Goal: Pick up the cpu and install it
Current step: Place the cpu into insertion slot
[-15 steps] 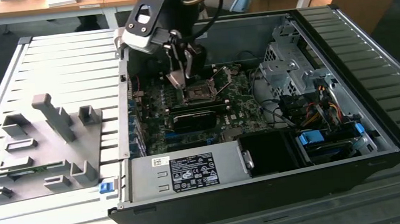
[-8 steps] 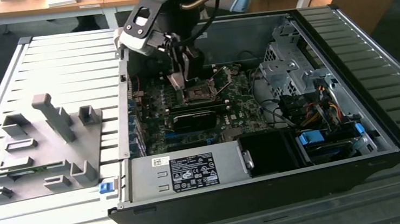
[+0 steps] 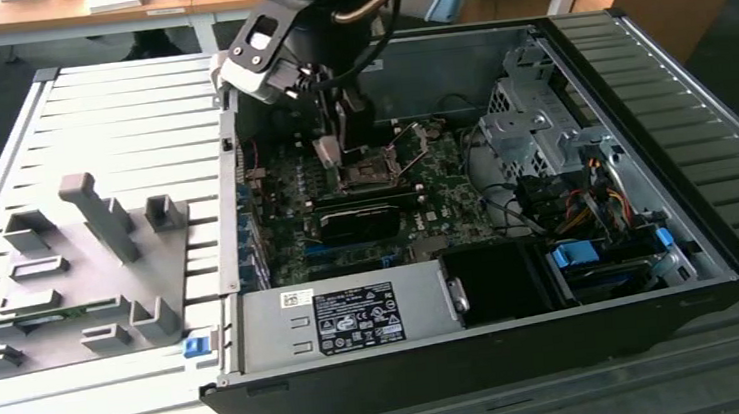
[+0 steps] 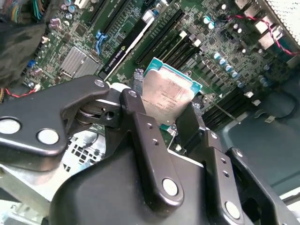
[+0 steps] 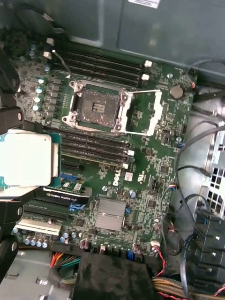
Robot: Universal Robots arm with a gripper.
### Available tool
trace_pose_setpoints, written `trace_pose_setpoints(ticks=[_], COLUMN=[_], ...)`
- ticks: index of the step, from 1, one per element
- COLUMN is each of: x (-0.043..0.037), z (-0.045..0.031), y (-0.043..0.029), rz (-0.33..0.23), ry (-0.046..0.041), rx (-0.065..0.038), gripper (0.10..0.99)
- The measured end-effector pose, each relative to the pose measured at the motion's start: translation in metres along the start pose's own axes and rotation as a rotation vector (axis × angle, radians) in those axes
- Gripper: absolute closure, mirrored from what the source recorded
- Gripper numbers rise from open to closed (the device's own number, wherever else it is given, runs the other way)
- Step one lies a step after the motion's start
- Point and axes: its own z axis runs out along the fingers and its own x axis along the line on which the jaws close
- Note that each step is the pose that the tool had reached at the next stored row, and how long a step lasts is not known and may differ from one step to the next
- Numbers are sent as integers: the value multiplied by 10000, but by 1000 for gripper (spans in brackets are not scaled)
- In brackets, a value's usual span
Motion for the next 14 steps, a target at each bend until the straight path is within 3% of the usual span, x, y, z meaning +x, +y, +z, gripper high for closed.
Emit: trace_pose_setpoints(ticks=[3, 14], x=[7, 91], z=[18, 142], y=[26, 262], rz=[107, 108], ry=[6, 9], rx=[1, 1], gripper=[557, 557])
